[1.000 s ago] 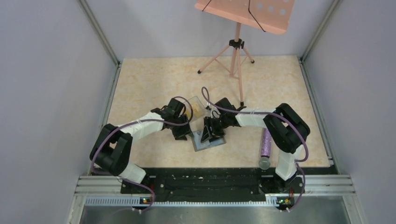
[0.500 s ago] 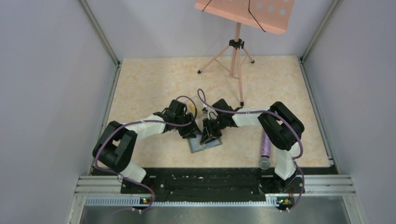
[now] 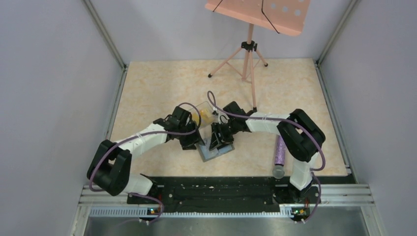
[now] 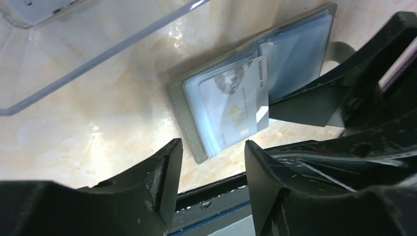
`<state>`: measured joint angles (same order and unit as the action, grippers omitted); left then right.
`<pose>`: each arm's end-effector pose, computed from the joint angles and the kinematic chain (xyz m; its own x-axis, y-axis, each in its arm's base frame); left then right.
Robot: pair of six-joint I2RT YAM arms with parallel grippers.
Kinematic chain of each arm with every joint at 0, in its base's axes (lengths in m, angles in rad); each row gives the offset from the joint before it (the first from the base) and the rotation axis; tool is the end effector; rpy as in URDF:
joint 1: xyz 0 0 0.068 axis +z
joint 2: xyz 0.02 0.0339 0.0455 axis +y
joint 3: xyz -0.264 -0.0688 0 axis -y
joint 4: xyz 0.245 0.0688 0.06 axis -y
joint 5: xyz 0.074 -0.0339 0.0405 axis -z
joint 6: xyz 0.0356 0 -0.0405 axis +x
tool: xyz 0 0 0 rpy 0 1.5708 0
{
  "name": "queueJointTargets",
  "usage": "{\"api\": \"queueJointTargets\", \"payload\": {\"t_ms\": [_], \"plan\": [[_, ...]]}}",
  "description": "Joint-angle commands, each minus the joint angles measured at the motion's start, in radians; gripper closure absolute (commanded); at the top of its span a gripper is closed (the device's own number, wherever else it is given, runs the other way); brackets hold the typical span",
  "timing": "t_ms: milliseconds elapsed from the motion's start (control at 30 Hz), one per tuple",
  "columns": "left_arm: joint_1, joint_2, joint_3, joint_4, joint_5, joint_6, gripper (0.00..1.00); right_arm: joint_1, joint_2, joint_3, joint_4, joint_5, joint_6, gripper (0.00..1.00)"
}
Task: Put the credit cards into the card holder
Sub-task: Insert the credit card into the card slot.
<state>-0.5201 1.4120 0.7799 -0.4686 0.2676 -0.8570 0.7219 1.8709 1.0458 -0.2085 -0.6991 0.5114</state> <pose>0.2213 -0.1376 0.1812 -0.9473 -0.2975 -0.1184 -0.2029 0.8438 -0.4967 0.2552 0.2552 0.1394 -0.9308 -0.3204 -0.1757 -0.3411 0.5891 0.7326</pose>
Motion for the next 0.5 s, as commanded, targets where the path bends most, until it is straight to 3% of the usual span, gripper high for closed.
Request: {"api": "queueJointTargets", "payload": {"t_ms": [0, 233, 467], "plan": [[0.013, -0.042, -0.059, 0.0, 0.002, -0.004, 0.44, 0.016, -0.085, 0.071, -0.098, 0.076, -0.053, 0.48], [0.026, 0.002, -0.168, 0.176, 0.084, -0.082, 0.43, 0.02, -0.076, 0.108, -0.175, 0.148, -0.103, 0.49], [0.037, 0.026, -0.195, 0.227, 0.071, -0.108, 0.42, 0.038, 0.038, 0.116, -0.159, 0.135, -0.138, 0.6]]}}
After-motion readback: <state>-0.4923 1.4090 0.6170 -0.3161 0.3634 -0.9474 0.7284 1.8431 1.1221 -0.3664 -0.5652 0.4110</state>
